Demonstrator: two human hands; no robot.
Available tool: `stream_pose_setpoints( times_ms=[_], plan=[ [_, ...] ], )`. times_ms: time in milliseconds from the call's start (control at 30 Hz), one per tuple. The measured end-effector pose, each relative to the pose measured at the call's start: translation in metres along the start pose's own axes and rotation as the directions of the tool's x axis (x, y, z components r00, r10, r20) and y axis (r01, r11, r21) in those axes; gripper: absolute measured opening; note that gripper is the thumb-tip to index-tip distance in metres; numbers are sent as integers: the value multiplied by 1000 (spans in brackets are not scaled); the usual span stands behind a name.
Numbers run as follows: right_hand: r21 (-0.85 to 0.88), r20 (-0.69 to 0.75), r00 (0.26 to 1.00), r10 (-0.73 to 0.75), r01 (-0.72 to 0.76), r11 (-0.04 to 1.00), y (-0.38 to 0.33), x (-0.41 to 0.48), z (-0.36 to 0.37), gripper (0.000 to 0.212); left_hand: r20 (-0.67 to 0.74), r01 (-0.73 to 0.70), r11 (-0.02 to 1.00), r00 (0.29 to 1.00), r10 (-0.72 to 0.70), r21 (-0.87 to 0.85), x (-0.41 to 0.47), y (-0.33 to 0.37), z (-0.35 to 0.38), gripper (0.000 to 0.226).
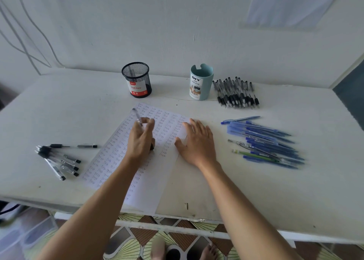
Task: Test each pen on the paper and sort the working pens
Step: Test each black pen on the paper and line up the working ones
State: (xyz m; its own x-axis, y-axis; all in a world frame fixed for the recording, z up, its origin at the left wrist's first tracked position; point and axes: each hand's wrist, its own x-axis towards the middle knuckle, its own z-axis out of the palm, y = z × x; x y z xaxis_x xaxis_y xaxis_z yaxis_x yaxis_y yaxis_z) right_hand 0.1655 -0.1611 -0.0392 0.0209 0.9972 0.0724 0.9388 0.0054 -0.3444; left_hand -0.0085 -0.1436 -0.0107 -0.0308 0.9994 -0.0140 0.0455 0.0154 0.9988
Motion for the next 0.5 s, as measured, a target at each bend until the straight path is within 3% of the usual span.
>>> stream_pose_setpoints(
  times_ms=[100, 167, 367, 500],
  plan=[
    [14, -14, 1000, -2, 3, 1000, 0, 0, 0, 63, -25, 10, 999, 1000, -9, 43, 3, -1, -1, 42],
    [12, -15, 1000, -3, 3, 1000, 0, 0, 0, 63, -18, -24, 995, 1000, 26, 95, 2, -3, -3, 44],
    [2, -1, 1000, 0, 0, 1000, 0, 0, -1, 64, 32, -42, 990, 999, 38, 137, 0, 1, -3, 36],
    [1, 14, 1000, -1, 1, 1000, 0, 0, -1, 67, 34, 59, 932, 996, -77, 358, 15, 0, 2, 16]
  ],
)
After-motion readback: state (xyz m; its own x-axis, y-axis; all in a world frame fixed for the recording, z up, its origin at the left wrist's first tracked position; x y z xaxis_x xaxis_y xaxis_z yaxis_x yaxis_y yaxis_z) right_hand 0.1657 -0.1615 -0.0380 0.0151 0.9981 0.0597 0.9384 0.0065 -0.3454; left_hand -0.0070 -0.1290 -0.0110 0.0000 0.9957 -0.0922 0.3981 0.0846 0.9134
